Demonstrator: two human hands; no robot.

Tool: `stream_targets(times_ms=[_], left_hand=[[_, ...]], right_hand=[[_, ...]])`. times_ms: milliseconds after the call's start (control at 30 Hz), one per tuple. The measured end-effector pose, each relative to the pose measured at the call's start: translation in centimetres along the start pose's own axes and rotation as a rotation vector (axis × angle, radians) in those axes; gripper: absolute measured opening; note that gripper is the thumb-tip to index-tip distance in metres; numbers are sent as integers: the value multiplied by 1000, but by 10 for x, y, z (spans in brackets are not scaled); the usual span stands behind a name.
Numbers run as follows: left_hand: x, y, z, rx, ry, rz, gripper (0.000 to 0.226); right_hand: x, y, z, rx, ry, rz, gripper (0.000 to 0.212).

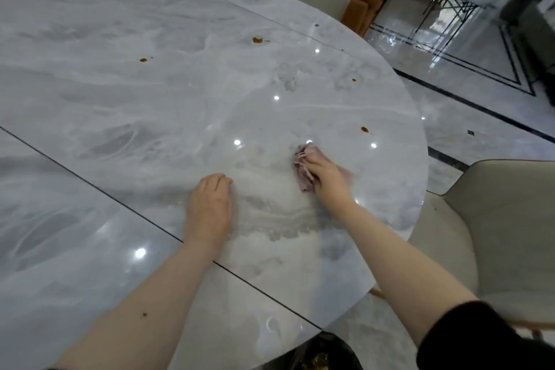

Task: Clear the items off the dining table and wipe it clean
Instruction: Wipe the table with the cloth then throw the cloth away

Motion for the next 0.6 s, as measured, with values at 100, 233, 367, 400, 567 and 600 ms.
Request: stream_targets(times_ms=[100, 233, 367, 400, 567, 600], left_hand=[[10, 0, -16, -3, 15, 31, 36], [24, -6, -29, -10, 4, 72, 42], [42, -18, -39, -101, 29, 59, 44], [45, -19, -42, -103, 25, 51, 43], [48, -19, -42, -120, 8, 13, 44], [48, -19, -43, -121, 4, 9, 44]], right_hand=[[-23, 4, 15, -18, -86, -36, 50], [3, 70, 54, -271, -54, 45, 45], [1, 59, -5, -192, -158, 28, 38], [-4, 46, -24, -118, -153, 26, 39], [-32, -12, -113, 17, -79, 28, 42], [-35, -17, -116, 43, -97, 26, 43]])
Point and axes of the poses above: each hand's wrist, its own y-axis away from the middle knuckle, its own x-axis out of the palm, z = x × y, the point moved 8 cm from there along -y, towards the middle knuckle, and after that the axes turned 9 degrees about -z, right-handed, at the moved point
